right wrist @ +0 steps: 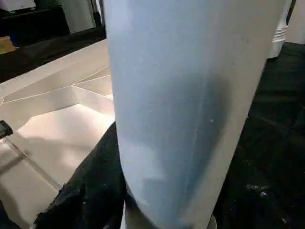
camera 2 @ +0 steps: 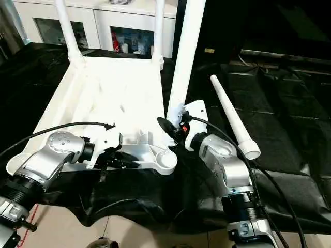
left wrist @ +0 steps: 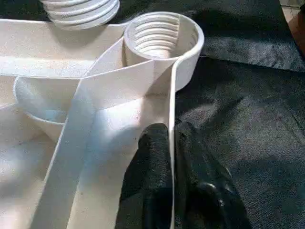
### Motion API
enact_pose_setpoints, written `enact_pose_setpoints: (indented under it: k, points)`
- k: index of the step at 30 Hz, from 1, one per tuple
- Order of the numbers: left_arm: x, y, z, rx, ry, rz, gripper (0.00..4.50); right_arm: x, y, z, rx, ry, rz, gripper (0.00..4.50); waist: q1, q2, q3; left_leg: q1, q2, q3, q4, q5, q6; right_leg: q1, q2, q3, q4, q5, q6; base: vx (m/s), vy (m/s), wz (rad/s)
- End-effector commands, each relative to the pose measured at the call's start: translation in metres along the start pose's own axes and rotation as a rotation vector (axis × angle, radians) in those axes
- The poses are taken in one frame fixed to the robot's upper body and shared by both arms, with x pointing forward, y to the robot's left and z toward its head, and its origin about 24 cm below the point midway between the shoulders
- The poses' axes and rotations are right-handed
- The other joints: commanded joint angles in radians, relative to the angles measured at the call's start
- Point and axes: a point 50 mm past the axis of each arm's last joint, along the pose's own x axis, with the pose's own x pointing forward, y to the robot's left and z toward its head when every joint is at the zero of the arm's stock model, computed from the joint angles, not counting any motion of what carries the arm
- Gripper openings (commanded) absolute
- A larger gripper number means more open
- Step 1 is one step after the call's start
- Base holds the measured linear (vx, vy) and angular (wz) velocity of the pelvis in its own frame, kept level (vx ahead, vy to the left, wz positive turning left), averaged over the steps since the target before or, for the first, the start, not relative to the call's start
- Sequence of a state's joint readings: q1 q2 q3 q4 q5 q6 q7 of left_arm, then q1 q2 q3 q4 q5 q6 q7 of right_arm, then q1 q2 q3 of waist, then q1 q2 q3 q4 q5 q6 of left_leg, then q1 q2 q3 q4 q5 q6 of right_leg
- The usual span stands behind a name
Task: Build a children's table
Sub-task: Insert table leg to table base
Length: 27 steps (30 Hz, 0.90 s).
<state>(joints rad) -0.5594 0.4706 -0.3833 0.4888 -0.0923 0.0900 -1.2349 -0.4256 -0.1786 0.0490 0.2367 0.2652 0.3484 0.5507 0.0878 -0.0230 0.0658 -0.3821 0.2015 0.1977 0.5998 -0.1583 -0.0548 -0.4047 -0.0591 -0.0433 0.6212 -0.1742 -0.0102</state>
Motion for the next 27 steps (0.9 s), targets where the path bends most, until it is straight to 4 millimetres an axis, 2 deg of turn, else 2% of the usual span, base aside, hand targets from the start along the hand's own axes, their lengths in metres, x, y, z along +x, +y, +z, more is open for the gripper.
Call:
enact_pose_setpoints:
  k: [1,2,3,8,12,13,16,17,18,19,24,27]
  points:
    - [0.0,0.0,-0.002,-0.015,0.014,-0.014,0.03,-0.001,0.002,0.008,-0.029,-0.02,0.009,1.91,-0.002,0.02,-0.078,0.032,0.029,-0.021,-0.075,-0.289,-0.064,0.039,-0.074,0.043,-0.072,-0.217,-0.191,0.0,0.0,0.0]
    - [0.0,0.001,-0.002,-0.028,0.009,-0.012,0.03,-0.002,0.002,0.008,-0.03,-0.019,0.012,1.91,-0.003,0.017,-0.078,0.031,0.029,-0.021,-0.075,-0.286,-0.062,0.039,-0.074,0.043,-0.071,-0.215,-0.191,0.0,0.0,0.0]
    - [0.0,0.001,-0.003,-0.048,0.006,-0.001,0.0,-0.002,0.002,0.008,-0.031,-0.018,0.015,1.91,-0.002,0.02,-0.078,0.032,0.03,-0.021,-0.075,-0.28,-0.061,0.039,-0.074,0.042,-0.07,-0.205,-0.194,0.0,0.0,0.0]
    - [0.0,0.004,-0.005,-0.096,0.013,0.05,0.0,-0.003,0.001,0.012,-0.009,-0.024,0.03,1.91,-0.004,0.016,-0.077,0.032,0.029,-0.019,-0.074,-0.285,-0.057,0.039,-0.073,0.043,-0.071,-0.215,-0.194,0.0,0.0,0.0]
    - [0.005,0.012,-0.002,-0.166,-0.003,0.192,0.0,-0.006,0.0,0.014,0.017,-0.008,0.08,1.91,-0.003,0.011,-0.072,0.032,0.029,-0.021,-0.074,-0.307,-0.051,0.039,-0.077,0.043,-0.082,-0.304,-0.175,0.0,0.0,0.0]
    - [0.007,0.014,-0.001,-0.175,-0.009,0.222,0.0,-0.007,0.0,0.013,0.018,0.002,0.089,1.91,-0.006,0.009,-0.072,0.025,0.027,-0.022,-0.074,-0.299,-0.05,0.045,-0.077,0.042,-0.082,-0.317,-0.166,0.0,0.0,0.0]
    - [0.011,0.015,0.003,-0.189,-0.011,0.26,0.0,-0.008,-0.001,0.012,0.02,0.022,0.101,1.91,-0.011,0.005,-0.071,0.023,0.025,-0.024,-0.073,-0.292,-0.047,0.045,-0.077,0.041,-0.086,-0.346,-0.15,0.0,0.0,0.0]
    - [0.013,0.014,0.004,-0.186,-0.01,0.265,0.0,-0.009,-0.003,0.012,0.012,0.03,0.1,1.91,-0.014,0.001,-0.071,0.023,0.024,-0.024,-0.073,-0.293,-0.043,0.044,-0.076,0.041,-0.088,-0.364,-0.143,0.0,0.0,0.0]
    - [0.014,0.013,0.006,-0.179,-0.014,0.265,0.0,-0.009,-0.004,0.011,0.003,0.037,0.096,1.91,-0.014,0.002,-0.071,0.024,0.024,-0.024,-0.072,-0.288,-0.04,0.043,-0.077,0.041,-0.09,-0.376,-0.14,0.0,0.0,0.0]
    - [0.018,0.01,0.009,-0.161,-0.034,0.246,0.0,-0.009,-0.007,0.01,-0.007,0.048,0.087,1.91,-0.016,-0.001,-0.072,0.023,0.024,-0.024,-0.071,-0.284,-0.038,0.043,-0.077,0.04,-0.09,-0.375,-0.139,0.0,0.0,0.0]
    - [0.021,0.007,0.013,-0.125,-0.052,0.218,0.0,-0.006,-0.011,0.01,-0.001,0.054,0.083,1.91,-0.02,0.002,-0.074,0.026,0.025,-0.022,-0.069,-0.269,-0.025,0.038,-0.073,0.041,-0.088,-0.33,-0.16,0.0,0.0,0.0]
    - [0.025,0.0,0.018,-0.079,-0.093,0.161,0.0,0.0,-0.012,0.008,0.001,0.081,0.102,1.91,-0.021,0.0,-0.073,0.025,0.025,-0.02,-0.068,-0.263,-0.022,0.039,-0.073,0.042,-0.085,-0.304,-0.173,0.0,0.0,0.0]
